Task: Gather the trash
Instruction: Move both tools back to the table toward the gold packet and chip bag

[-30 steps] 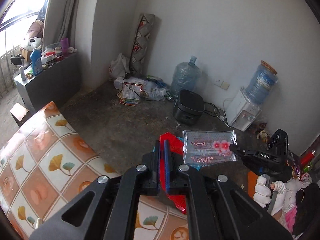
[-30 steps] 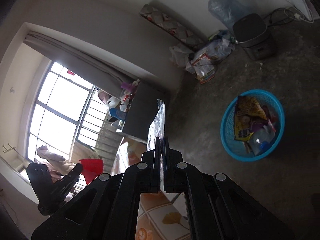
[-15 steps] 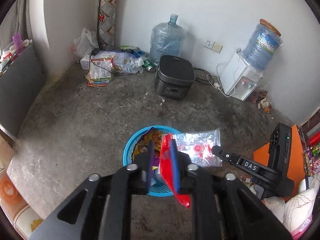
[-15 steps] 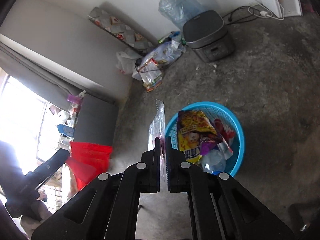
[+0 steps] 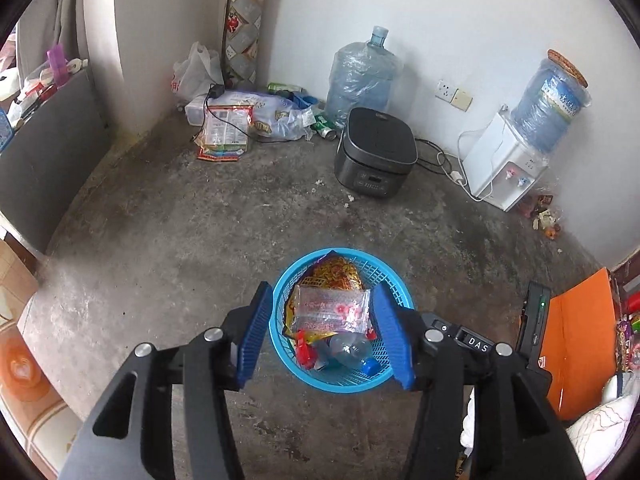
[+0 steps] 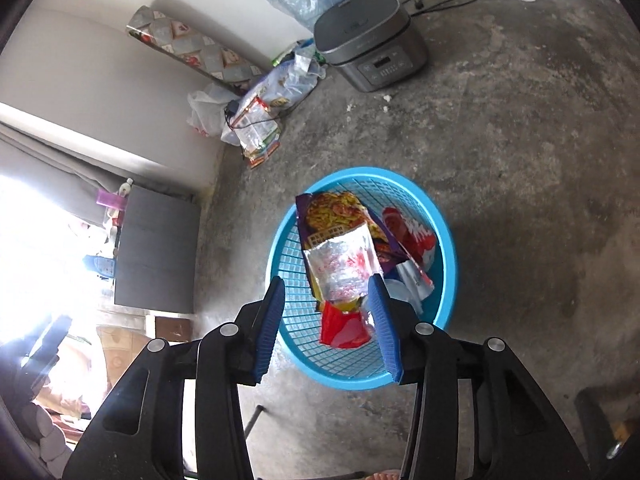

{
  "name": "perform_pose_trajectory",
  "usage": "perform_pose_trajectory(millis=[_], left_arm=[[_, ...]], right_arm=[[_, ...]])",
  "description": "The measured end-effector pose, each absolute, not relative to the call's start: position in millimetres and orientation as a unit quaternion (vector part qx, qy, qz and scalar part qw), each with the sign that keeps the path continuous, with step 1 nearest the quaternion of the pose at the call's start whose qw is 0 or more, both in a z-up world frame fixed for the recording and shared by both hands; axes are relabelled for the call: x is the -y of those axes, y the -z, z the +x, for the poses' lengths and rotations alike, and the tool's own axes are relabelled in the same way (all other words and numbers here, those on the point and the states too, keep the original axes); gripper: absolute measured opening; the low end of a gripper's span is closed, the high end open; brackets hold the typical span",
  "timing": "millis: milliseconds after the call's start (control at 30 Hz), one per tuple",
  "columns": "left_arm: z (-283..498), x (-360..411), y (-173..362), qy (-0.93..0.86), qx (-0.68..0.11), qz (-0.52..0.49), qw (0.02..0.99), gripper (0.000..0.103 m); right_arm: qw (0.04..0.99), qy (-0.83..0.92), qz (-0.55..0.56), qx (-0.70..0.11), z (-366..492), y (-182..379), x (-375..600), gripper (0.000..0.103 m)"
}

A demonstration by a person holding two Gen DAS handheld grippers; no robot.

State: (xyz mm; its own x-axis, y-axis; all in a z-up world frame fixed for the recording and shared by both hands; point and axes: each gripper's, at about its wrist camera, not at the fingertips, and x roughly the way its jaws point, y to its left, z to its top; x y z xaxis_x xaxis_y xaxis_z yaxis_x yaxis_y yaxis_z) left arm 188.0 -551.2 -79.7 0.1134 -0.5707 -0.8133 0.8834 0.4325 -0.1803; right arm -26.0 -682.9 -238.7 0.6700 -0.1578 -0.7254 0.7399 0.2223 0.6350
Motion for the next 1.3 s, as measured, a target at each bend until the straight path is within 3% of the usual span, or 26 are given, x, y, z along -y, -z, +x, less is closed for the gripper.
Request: perform_pose_trajectory(millis=[433, 633, 1000, 1300], left_arm=[[164, 394, -60, 0.511, -0.307, 0.14, 0.791, 0.082], [155, 302, -99, 0.459, -0.26, 0.095, 0.844, 0.097], [149, 147, -130, 0.364, -0.234, 0.024, 0.901, 0.097], [136, 47, -92, 0.306, -0.274, -0.001, 0.912, 0.097]], right_arm=[[0.877, 0.288, 0.344, -0.174, -24, 78, 595, 0.073], [0.924, 0.279, 0.223, -0.137, -16, 21, 539, 0.095], [0.97, 0.176, 0.134, -0.1, 3, -26, 453, 0.095], [0.956, 0.004, 0.209, -0.205, 38, -16, 410, 0.095]])
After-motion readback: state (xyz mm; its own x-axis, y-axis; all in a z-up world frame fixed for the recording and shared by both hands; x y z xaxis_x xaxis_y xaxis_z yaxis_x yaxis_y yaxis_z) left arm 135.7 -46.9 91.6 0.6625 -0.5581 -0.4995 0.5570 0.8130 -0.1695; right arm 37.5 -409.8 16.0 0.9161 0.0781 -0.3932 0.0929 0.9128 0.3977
